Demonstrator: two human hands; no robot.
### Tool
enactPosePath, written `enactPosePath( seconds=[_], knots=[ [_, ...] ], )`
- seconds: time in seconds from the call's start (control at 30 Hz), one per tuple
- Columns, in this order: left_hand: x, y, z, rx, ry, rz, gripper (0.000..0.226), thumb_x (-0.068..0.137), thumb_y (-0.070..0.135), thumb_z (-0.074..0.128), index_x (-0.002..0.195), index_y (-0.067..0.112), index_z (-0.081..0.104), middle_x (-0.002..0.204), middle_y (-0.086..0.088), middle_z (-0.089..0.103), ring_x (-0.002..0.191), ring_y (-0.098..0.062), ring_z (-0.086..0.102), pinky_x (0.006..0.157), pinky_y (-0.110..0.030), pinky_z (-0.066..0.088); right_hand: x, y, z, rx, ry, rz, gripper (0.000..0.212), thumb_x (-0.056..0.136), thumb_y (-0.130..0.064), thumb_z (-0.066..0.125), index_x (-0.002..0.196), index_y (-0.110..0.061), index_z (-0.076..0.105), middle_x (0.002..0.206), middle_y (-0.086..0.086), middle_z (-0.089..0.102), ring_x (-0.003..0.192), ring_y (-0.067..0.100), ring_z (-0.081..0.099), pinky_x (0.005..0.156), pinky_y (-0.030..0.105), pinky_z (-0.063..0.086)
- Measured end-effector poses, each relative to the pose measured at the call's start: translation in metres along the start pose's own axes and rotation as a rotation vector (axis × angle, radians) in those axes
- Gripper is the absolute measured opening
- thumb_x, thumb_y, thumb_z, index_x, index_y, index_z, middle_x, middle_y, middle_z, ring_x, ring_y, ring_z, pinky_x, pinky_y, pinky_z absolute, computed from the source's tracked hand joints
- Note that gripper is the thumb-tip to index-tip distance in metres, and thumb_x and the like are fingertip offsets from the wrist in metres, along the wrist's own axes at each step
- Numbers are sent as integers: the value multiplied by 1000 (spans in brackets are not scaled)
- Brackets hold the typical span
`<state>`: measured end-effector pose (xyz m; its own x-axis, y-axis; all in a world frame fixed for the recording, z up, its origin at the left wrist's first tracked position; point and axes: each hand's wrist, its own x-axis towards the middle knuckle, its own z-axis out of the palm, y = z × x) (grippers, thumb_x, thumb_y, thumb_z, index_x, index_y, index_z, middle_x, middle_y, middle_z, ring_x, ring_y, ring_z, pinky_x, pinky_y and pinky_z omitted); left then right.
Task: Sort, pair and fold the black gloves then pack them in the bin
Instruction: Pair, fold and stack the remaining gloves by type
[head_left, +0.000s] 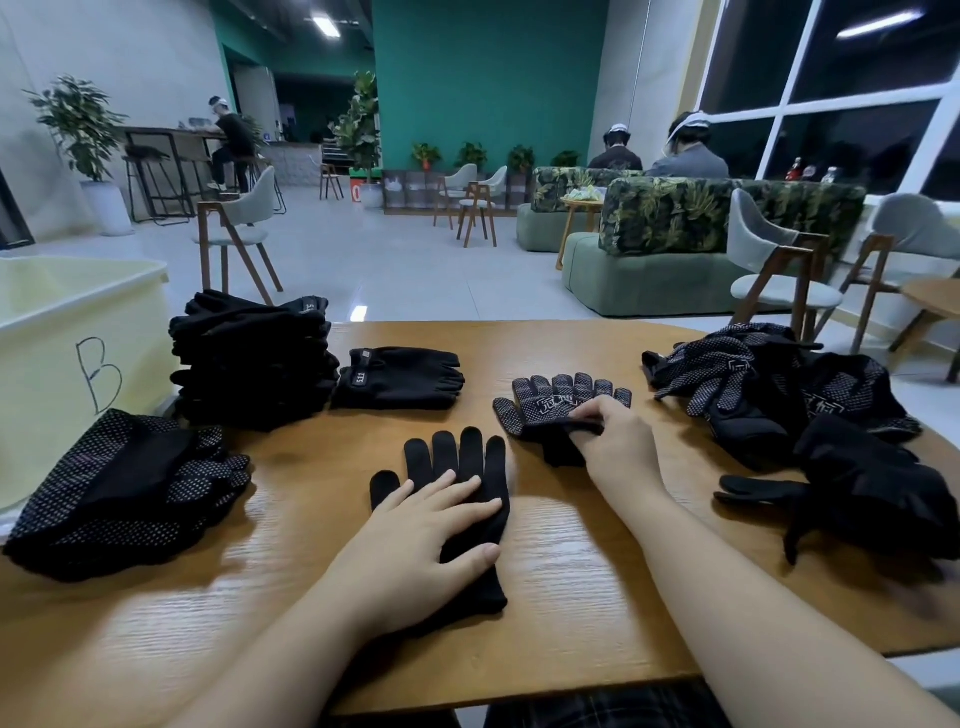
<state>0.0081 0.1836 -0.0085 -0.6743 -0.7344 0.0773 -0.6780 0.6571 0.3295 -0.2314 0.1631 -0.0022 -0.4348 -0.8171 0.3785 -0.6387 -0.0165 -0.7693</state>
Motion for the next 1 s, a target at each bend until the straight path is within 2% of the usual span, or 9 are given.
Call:
enactPosePath(
  seconds=[0.1, 0.27, 0.4, 0.47, 0.53, 0.63, 0.73, 0.87, 1.0],
  knots=[
    [0, -1, 1, -57, 35, 1, 45, 93, 57, 37, 137, 51, 32, 151, 30, 13, 138, 13, -5, 116, -23, -6, 6, -6, 3, 7, -11, -34, 13, 92, -24, 59, 86, -14, 54, 78, -2, 58, 77, 20, 53, 58, 21, 36],
    [0, -2, 0, -195, 86, 11, 41, 89, 56, 44, 129, 58, 35, 146, 35, 19, 134, 20, 3, 118, -27, -4, 22, -22, 8, 71, -27, -15, 14, 95, -26, 53, 91, -13, 50, 86, 0, 58, 87, 23, 52, 70, 29, 34],
    [-2, -5, -3, -431, 257, -2, 58, 77, 58, 52, 132, 55, 32, 144, 38, 22, 129, 18, 25, 115, -31, 25, 24, -44, 12, 170, -23, -112, 17, 92, -17, 57, 81, -10, 46, 110, 7, 64, 106, 25, 57, 75, 27, 36],
    [-4, -4, -5, -527, 341, -34, 68, 82, 39, 65, 137, 47, 26, 148, 34, 14, 120, 16, 40, 105, -23, 36, 16, -57, 12, 178, -45, -186, 18, 90, -13, 59, 78, -13, 45, 126, 4, 58, 117, 19, 53, 80, 19, 33],
    [-5, -3, -6, -578, 411, -57, 76, 85, 23, 66, 137, 50, 17, 151, 29, 11, 112, 15, 48, 99, -20, 40, 5, -66, 12, 181, -65, -264, 25, 86, -8, 62, 74, -19, 43, 126, -1, 56, 118, 18, 52, 83, 19, 34],
    [-7, -1, -7, -688, 478, -51, 82, 88, 15, 62, 129, 65, 10, 136, 24, 44, 107, 7, 57, 94, -22, 47, -15, -72, 15, 202, -109, -360, 31, 83, -4, 65, 74, -24, 42, 117, -6, 56, 106, 16, 56, 83, 21, 37],
    [-2, 1, -10, -800, 510, -36, 76, 91, 4, 56, 129, 57, 18, 112, 41, 53, 104, 1, 61, 88, -18, 50, -30, -70, 19, 215, -176, -430, 32, 79, 1, 64, 76, -24, 43, 115, -11, 55, 114, 13, 56, 87, 19, 39],
    [16, -5, -22, -755, 541, 51, 47, 90, 2, 57, 122, 36, 49, 138, 17, 42, 127, -7, 47, 104, -31, 42, -35, -66, 23, 222, -235, -487, 38, 75, 2, 62, 76, -28, 41, 116, -6, 55, 118, 8, 51, 92, 11, 35],
    [33, -14, -42, -583, 536, 121, 32, 80, 3, 58, 95, 31, 60, 131, 20, 40, 130, 1, 37, 97, -5, 31, -20, -63, 25, 123, -269, -578, 19, 71, -10, 65, 79, -19, 49, 118, -2, 50, 114, 6, 47, 93, 9, 33]
  ],
)
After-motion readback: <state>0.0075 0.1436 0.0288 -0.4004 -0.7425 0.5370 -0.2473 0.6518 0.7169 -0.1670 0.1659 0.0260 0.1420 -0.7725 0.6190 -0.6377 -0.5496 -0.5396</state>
